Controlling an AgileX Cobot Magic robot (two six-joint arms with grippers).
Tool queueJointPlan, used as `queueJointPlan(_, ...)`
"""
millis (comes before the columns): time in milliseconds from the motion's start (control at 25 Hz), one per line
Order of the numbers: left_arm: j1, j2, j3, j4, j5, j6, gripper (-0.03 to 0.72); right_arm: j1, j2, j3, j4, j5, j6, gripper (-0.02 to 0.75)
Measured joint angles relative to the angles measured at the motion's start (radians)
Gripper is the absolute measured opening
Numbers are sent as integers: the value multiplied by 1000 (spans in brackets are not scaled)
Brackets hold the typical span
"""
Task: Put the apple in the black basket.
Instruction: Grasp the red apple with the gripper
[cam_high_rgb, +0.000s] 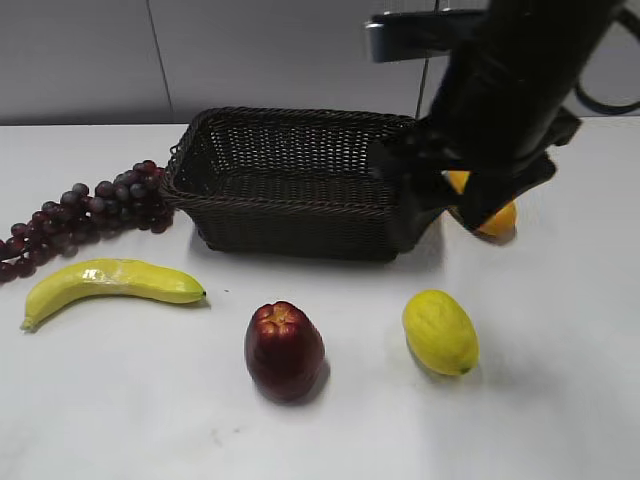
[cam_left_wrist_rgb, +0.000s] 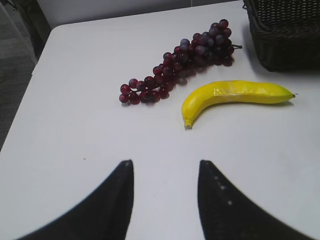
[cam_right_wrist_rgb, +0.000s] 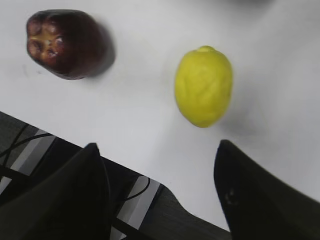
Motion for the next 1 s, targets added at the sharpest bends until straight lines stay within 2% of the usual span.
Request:
queueJointPlan(240, 0, 0, 0, 0, 0, 0, 307, 154, 160, -125, 0, 1, 49, 530)
queueJointPlan(440, 0, 0, 0, 0, 0, 0, 306, 232, 298, -224, 0, 1, 73, 530)
queueJointPlan(640, 0, 0, 0, 0, 0, 0, 306, 246, 409, -272, 11, -7, 77, 536)
queueJointPlan(840, 0, 0, 0, 0, 0, 0, 305, 246, 462, -279, -3, -14, 80, 599)
queueJointPlan(1000, 0, 0, 0, 0, 0, 0, 288, 246, 482, -279, -40, -28, 111, 613)
